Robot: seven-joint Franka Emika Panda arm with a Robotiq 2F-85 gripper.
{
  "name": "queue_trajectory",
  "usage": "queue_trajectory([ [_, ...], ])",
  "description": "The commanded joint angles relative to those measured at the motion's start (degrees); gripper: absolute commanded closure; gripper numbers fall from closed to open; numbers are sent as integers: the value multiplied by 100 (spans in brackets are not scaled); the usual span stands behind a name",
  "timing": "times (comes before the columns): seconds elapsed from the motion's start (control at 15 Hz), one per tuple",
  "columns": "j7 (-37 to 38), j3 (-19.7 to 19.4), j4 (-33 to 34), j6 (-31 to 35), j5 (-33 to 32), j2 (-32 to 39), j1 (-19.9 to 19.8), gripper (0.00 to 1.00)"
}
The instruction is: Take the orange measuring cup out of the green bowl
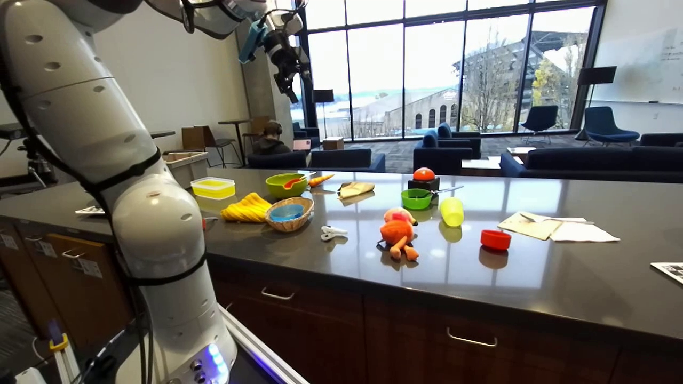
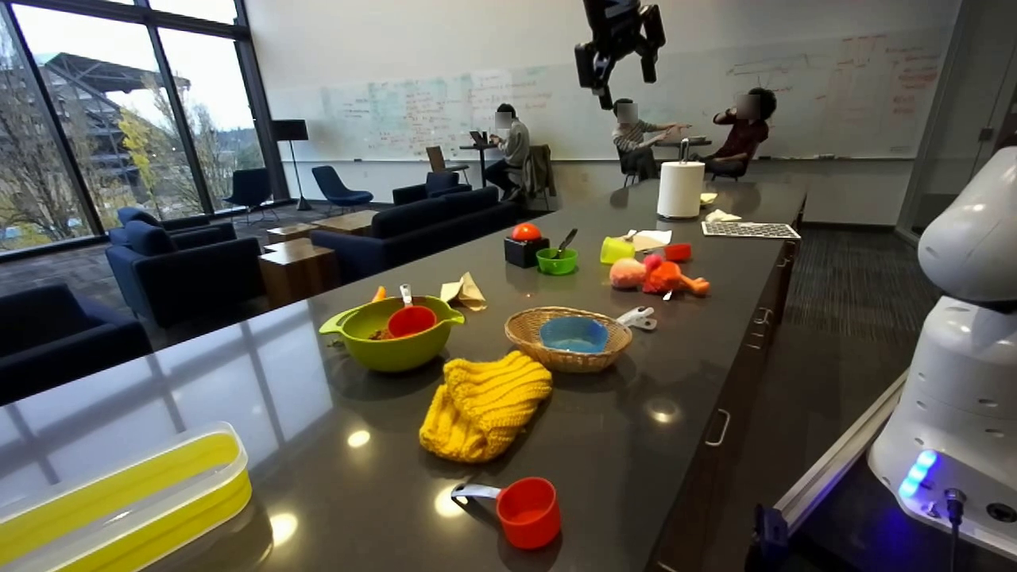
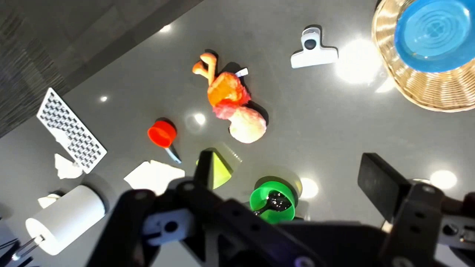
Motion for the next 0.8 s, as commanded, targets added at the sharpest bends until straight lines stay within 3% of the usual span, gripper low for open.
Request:
queue_trajectory([
  [0.0,-484,-1035,562,-505,744,276,709,0],
  [0.13,-87,-1297,924,-1318,904,474,819,0],
  [0.27,127,-1293,1239,-2059,372,800,952,0],
  [0.67,388,-1336,1521,-3660,-302,1659,1531,0],
  [0.73,592,-1309,1384,-3823,-437,1525,1690,0],
])
